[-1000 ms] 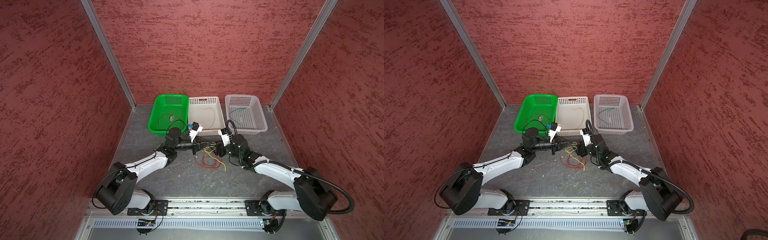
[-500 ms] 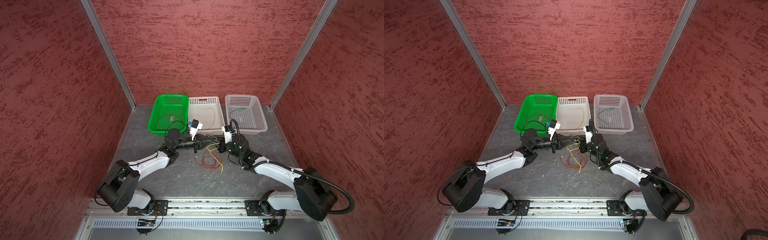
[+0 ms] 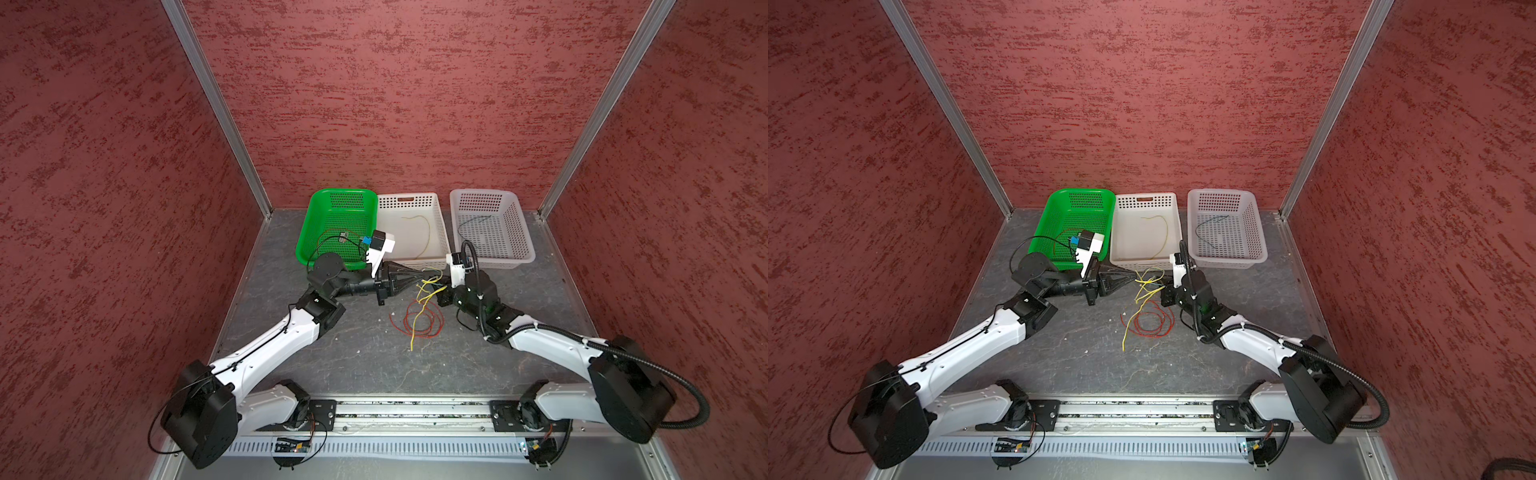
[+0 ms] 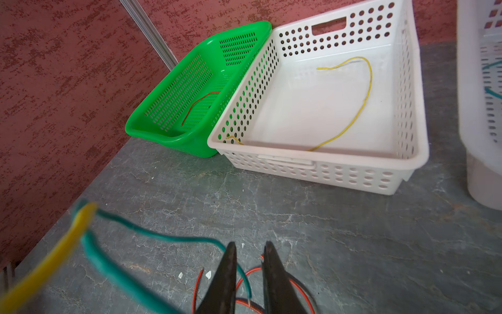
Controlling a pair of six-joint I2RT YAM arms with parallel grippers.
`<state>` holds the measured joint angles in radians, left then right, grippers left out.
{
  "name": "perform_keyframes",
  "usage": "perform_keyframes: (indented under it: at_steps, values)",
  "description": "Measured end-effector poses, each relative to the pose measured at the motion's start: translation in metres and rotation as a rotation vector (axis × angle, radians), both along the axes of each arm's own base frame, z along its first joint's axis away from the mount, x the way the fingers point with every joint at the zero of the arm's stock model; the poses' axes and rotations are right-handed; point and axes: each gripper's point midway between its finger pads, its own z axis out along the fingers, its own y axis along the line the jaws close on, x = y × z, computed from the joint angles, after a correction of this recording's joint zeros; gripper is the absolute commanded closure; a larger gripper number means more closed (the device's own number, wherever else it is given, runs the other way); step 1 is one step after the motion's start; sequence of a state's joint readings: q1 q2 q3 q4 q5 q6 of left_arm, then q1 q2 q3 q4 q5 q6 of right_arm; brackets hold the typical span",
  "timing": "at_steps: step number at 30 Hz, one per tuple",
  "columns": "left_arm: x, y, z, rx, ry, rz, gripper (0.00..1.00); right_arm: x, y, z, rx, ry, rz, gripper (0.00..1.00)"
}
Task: Untangle and sort cables by color
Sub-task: Untie the cable.
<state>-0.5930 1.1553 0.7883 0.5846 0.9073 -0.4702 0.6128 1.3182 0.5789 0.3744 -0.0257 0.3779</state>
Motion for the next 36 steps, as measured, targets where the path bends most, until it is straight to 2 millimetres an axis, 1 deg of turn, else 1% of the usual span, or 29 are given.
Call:
perform_keyframes:
  at_steps: [3,7,9,16,22,24,28,30,33,36]
  values:
    - [-0.002,0.006,0.006,0.008,-0.017,0.015,1.0,-0.003,-0.004,-0.011,-0.015,0.023,-0.011,0.92]
    - [0.001,0.02,0.018,0.012,-0.046,0.059,1.0,-0.008,-0.01,-0.026,-0.038,0.055,-0.023,0.93]
    - [0.005,0.027,0.02,0.019,-0.051,0.086,1.0,-0.01,-0.012,-0.031,-0.045,0.066,-0.026,0.93]
    - [0.027,0.053,0.023,0.048,-0.039,0.188,1.0,-0.012,-0.017,-0.04,-0.072,0.092,-0.044,0.93]
    - [0.04,0.077,0.034,0.075,-0.056,0.272,1.0,-0.014,-0.02,-0.046,-0.08,0.108,-0.05,0.94]
    - [0.045,0.087,0.039,0.081,-0.071,0.307,1.0,-0.014,-0.022,-0.05,-0.091,0.117,-0.059,0.94]
    - [0.052,0.114,0.064,0.07,-0.146,0.405,1.0,-0.022,-0.035,-0.073,-0.144,0.18,-0.08,0.94]
    - [0.053,0.125,0.074,0.065,-0.171,0.44,1.0,-0.024,-0.038,-0.077,-0.157,0.196,-0.085,0.94]
    - [0.058,0.136,0.078,0.06,-0.177,0.475,1.0,-0.024,-0.038,-0.078,-0.16,0.198,-0.087,0.94]
    - [0.062,0.137,0.077,0.059,-0.164,0.472,1.0,-0.025,-0.04,-0.081,-0.17,0.209,-0.089,0.94]
